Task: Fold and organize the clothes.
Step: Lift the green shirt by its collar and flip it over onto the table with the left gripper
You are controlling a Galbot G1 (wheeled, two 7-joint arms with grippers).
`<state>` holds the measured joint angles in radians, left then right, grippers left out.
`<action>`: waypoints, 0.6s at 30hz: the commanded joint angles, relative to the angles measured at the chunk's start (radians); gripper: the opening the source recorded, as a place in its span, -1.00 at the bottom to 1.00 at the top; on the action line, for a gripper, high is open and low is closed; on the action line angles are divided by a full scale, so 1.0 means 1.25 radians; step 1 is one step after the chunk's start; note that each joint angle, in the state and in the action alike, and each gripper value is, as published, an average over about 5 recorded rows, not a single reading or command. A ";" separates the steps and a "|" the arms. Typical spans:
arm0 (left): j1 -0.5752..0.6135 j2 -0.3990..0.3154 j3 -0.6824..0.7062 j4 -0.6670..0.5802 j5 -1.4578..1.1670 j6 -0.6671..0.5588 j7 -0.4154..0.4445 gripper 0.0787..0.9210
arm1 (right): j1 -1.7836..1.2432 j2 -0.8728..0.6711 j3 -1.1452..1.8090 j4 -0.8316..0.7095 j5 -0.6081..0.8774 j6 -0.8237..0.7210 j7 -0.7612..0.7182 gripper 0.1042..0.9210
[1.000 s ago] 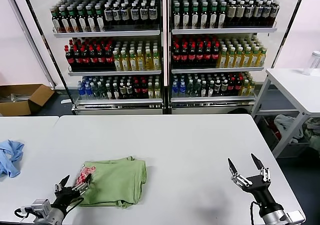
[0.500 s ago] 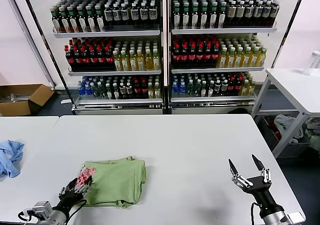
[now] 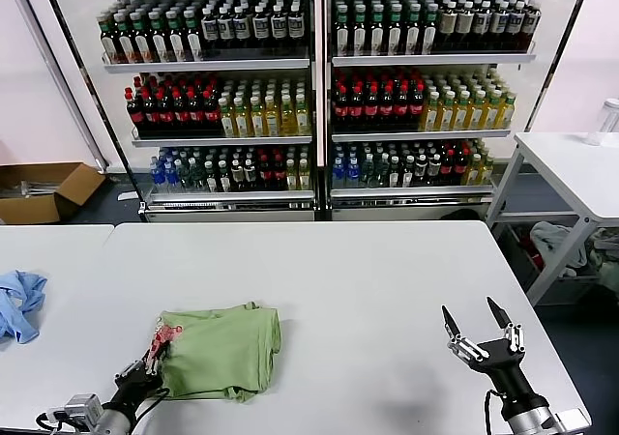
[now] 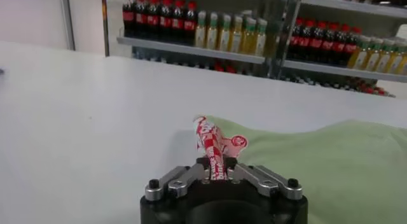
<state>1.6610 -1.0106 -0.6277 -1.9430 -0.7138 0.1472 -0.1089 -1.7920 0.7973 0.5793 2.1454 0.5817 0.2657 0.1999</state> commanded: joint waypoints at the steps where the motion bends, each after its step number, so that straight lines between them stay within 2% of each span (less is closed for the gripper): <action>1: 0.003 0.031 -0.032 -0.023 0.033 -0.058 -0.016 -0.76 | 0.002 0.000 0.001 0.003 0.000 -0.002 0.001 0.76; 4: 0.010 0.060 -0.091 -0.048 0.019 -0.049 -0.023 -0.90 | 0.008 -0.001 0.000 0.005 0.000 -0.004 0.002 0.76; 10: 0.081 0.164 -0.307 -0.096 -0.040 -0.020 -0.018 -0.92 | 0.035 -0.005 -0.013 0.004 0.003 -0.011 0.004 0.76; 14: 0.100 0.251 -0.499 -0.112 -0.106 0.047 -0.015 -0.92 | 0.053 -0.004 -0.028 0.000 0.004 -0.011 0.003 0.76; 18: 0.079 0.296 -0.615 -0.184 -0.157 0.136 -0.001 -0.92 | 0.057 -0.003 -0.034 -0.003 0.004 -0.008 0.003 0.76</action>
<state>1.7321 -0.8379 -0.9375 -2.0404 -0.7698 0.1497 -0.1244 -1.7418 0.7932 0.5482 2.1428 0.5862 0.2538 0.2040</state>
